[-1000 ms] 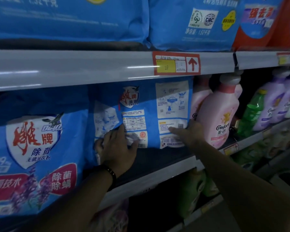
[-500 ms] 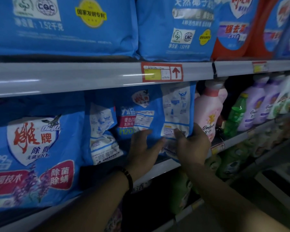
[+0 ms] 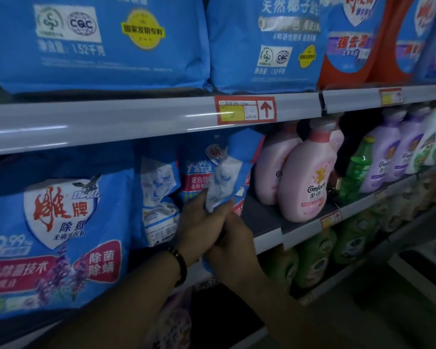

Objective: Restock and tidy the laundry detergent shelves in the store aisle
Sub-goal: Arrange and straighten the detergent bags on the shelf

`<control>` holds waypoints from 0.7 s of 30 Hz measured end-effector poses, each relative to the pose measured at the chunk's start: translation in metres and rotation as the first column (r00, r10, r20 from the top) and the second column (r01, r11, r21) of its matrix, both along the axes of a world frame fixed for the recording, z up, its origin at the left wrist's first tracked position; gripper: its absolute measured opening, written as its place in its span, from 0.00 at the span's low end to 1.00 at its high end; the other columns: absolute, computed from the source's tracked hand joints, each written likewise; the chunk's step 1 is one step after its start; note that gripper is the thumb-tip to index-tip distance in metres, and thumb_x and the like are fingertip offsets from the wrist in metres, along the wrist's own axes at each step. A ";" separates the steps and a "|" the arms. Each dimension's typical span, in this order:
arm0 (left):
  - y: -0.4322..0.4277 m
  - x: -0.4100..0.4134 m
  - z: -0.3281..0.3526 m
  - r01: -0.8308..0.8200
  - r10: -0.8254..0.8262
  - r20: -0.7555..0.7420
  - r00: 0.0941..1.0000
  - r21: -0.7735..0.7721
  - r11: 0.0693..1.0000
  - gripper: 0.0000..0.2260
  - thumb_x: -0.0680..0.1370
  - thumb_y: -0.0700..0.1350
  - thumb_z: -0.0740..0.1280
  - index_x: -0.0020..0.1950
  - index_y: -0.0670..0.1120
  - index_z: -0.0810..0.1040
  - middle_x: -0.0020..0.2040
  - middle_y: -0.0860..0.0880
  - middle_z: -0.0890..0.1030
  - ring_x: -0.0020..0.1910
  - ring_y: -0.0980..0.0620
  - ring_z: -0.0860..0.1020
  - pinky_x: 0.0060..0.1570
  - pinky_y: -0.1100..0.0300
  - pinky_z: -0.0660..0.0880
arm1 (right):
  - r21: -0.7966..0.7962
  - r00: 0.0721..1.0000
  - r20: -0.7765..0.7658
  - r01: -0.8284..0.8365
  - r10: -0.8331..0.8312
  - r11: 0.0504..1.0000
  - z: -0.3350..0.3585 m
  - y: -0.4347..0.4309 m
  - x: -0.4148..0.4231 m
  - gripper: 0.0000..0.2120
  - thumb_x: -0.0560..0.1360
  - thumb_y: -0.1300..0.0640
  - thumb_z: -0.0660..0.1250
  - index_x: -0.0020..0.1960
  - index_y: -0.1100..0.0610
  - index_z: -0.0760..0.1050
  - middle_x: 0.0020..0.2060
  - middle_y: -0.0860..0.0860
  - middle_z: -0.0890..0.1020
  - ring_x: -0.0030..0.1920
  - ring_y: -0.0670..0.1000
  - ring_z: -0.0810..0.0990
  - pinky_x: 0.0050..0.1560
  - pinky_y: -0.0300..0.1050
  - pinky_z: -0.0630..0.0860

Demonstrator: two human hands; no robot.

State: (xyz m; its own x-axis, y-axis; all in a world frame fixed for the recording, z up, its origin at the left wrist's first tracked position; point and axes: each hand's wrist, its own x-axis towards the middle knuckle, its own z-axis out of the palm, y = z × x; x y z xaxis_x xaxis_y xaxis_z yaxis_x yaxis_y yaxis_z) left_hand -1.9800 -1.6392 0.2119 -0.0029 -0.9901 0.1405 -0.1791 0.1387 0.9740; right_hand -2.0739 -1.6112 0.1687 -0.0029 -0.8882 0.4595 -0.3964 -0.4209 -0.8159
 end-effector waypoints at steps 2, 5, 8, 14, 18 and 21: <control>0.003 0.004 -0.002 -0.223 0.228 0.107 0.968 -0.056 0.973 0.09 0.80 0.53 0.70 0.60 0.59 0.80 0.55 0.57 0.84 0.56 0.53 0.82 0.56 0.59 0.76 | 0.031 0.993 -0.065 -0.097 0.099 0.995 0.000 0.000 -0.006 0.12 0.70 0.61 0.71 0.53 0.58 0.82 0.47 0.49 0.83 0.49 0.45 0.82 0.48 0.37 0.76; 0.009 0.011 -0.006 -0.289 0.293 0.041 0.955 -0.082 0.954 0.17 0.84 0.41 0.65 0.71 0.55 0.76 0.61 0.54 0.82 0.56 0.52 0.80 0.56 0.62 0.75 | -0.098 0.991 -0.134 -0.001 -0.012 0.995 0.002 0.006 -0.017 0.17 0.70 0.61 0.76 0.59 0.52 0.83 0.50 0.47 0.79 0.50 0.42 0.78 0.51 0.34 0.74; 0.005 0.022 -0.015 -0.098 0.097 -0.025 0.995 -0.014 0.995 0.16 0.85 0.40 0.64 0.67 0.59 0.79 0.56 0.56 0.87 0.52 0.51 0.85 0.56 0.50 0.83 | -0.056 0.984 -0.087 0.151 -0.156 0.987 0.011 0.001 -0.041 0.31 0.77 0.45 0.70 0.78 0.41 0.66 0.62 0.50 0.70 0.64 0.47 0.73 0.67 0.41 0.71; -0.012 0.021 -0.004 0.111 -0.110 0.034 0.993 -0.039 0.993 0.16 0.86 0.40 0.62 0.73 0.52 0.76 0.62 0.53 0.84 0.56 0.54 0.85 0.55 0.58 0.83 | 0.053 0.966 -0.132 0.232 -0.224 0.971 0.002 -0.015 -0.051 0.34 0.79 0.34 0.60 0.82 0.39 0.58 0.80 0.49 0.60 0.76 0.56 0.66 0.76 0.52 0.68; -0.044 0.009 0.019 0.068 -0.062 -0.245 0.967 0.015 0.998 0.13 0.86 0.47 0.64 0.70 0.48 0.79 0.58 0.46 0.87 0.54 0.44 0.87 0.53 0.47 0.85 | -0.039 0.966 -0.138 0.215 -0.219 0.976 -0.002 -0.022 -0.047 0.36 0.78 0.36 0.61 0.83 0.35 0.51 0.80 0.53 0.52 0.77 0.62 0.61 0.74 0.63 0.69; -0.080 0.008 0.022 -0.002 0.011 -0.289 0.957 0.031 1.000 0.12 0.84 0.51 0.66 0.63 0.48 0.82 0.53 0.44 0.88 0.49 0.43 0.87 0.45 0.50 0.86 | -0.015 0.951 -0.223 0.215 -0.213 0.976 0.001 -0.033 -0.044 0.43 0.74 0.33 0.62 0.85 0.41 0.51 0.82 0.55 0.49 0.81 0.63 0.54 0.77 0.63 0.66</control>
